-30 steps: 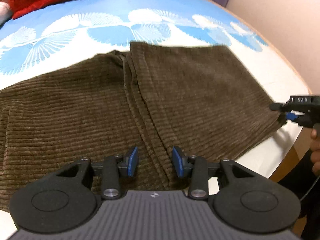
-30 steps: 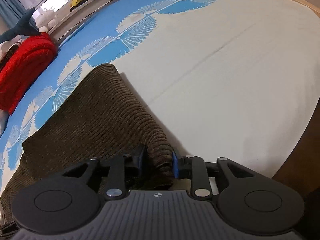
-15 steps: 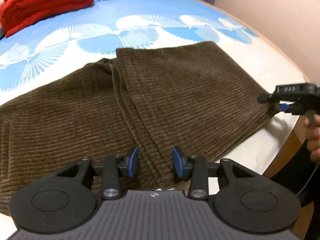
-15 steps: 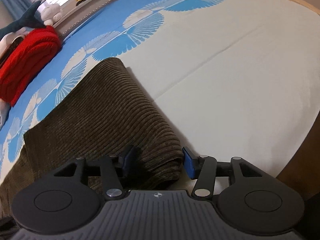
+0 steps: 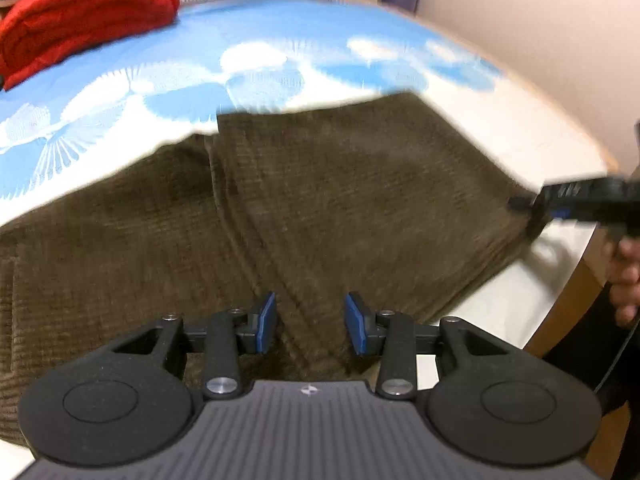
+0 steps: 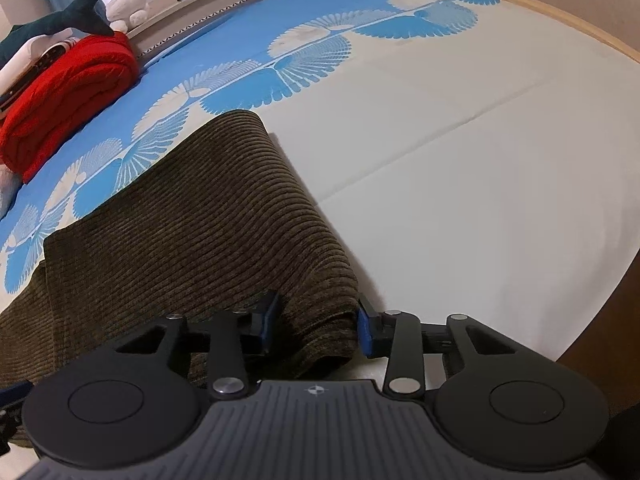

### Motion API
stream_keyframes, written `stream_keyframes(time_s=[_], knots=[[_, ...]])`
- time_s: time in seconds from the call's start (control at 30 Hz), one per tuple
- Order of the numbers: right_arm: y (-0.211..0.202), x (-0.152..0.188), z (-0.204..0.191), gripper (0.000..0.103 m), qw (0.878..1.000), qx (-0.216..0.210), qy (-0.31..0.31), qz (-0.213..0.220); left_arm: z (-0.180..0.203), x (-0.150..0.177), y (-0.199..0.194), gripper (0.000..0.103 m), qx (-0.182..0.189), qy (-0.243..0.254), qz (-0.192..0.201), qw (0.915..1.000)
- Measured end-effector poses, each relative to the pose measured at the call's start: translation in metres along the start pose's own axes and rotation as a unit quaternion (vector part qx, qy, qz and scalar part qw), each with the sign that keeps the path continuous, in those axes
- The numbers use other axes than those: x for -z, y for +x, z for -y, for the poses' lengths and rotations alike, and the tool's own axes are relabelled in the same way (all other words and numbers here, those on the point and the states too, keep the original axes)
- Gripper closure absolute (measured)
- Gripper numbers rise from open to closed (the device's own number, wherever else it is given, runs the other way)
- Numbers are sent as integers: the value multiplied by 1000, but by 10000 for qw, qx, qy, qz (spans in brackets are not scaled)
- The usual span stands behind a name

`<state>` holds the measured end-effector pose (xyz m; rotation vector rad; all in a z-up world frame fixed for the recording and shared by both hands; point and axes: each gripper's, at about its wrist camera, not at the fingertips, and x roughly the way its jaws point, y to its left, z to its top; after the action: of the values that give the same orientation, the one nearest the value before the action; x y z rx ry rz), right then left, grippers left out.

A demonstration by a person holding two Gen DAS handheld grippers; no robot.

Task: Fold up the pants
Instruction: 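Grasp the folded edge of the pants with the right tool and lift it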

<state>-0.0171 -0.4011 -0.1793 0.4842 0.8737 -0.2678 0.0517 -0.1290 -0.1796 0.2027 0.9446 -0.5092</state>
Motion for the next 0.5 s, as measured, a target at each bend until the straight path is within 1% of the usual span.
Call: stream_keyframes(time_s=[0.03,0.13,0.27,0.33,0.43,0.47,0.5], knots=[[-1,0,-1,67,10000,4,-41,19,1,3,7,59,-81,90,-195,9997],[-5,0,-4,72,9998,-18,-150,128,2,1,7,59,-101,84,-155,9998],[-21,-1,-11,74,9984,-114,-339,447,1,-1,7,59,-75,0,-154,9999],[-32,-1,-18,75,9960,-152,-598,650,0,-2,6,59,-38,-44,-133,9999],[-51,-2,-36,76,9881,-253,-1161,979,-4,-6,2,57,-3,-204,-55,9998],[-58,-2,-44,76,9836,-279,-1405,1092,-8,-9,-2,53,15,-332,15,9994],[-66,1,-55,76,9762,-312,-1750,1239,-13,-11,-6,50,49,-494,109,9987]])
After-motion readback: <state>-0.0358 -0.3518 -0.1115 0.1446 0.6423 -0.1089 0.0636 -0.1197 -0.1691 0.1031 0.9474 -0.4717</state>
